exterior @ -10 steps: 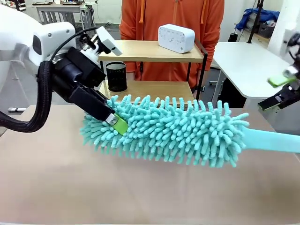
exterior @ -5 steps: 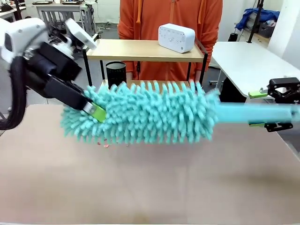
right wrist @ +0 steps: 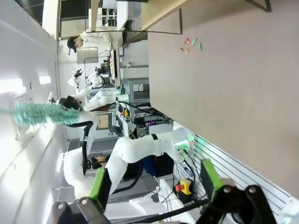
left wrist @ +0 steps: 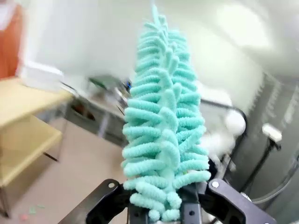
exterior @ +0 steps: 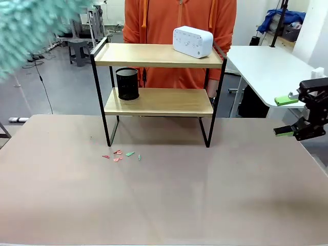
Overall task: Clean the shelf.
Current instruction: Hand the Duster back to the human.
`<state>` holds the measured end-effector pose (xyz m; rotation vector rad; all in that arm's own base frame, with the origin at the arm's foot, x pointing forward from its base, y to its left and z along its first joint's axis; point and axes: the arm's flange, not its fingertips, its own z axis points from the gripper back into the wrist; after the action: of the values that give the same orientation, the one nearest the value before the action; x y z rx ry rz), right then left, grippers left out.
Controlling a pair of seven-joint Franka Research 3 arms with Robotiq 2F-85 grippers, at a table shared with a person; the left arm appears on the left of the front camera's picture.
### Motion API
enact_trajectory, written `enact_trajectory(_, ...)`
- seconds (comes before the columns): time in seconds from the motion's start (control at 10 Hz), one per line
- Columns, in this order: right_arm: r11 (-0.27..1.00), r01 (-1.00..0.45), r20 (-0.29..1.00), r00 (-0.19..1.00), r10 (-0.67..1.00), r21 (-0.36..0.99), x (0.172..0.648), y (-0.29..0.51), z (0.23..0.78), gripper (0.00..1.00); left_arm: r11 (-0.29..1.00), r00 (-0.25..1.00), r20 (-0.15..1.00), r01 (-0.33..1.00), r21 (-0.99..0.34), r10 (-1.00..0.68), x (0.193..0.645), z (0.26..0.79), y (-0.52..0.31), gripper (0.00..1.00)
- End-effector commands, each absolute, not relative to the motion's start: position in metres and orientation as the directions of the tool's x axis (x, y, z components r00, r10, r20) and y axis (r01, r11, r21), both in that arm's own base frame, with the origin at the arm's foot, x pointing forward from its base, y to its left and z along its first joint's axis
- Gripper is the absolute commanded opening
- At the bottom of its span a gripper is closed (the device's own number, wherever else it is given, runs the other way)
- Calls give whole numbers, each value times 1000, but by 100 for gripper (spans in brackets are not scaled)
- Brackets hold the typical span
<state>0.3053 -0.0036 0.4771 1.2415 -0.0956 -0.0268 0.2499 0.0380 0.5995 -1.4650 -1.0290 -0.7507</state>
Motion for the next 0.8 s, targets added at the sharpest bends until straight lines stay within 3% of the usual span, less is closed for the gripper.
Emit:
enact_trajectory(0.0, 324, -50, 74, 995, -63, 945, 308, -7, 476, 100, 320, 316, 804, 797, -513, 503, 217, 555, 82, 0)
enact_trajectory(0.1, 324, -50, 74, 995, -63, 945, 308, -7, 476, 100, 386, 360, 719, 657, -648, 595, 216, 533, 110, 0)
enact_trajectory(0.3, 324, -50, 74, 995, -63, 945, 308, -7, 476, 100, 280, 613, 479, 395, -875, 629, 254, 491, 141, 0)
enact_trajectory(0.5, 324, -50, 74, 995, -63, 945, 308, -7, 476, 100, 231, 757, 340, 252, -940, 558, 291, 458, 141, 0)
enact_trajectory(0.7, 324, -50, 74, 995, -63, 945, 308, -7, 476, 100, 223, 788, 219, 107, -969, 576, 322, 427, 141, 0)
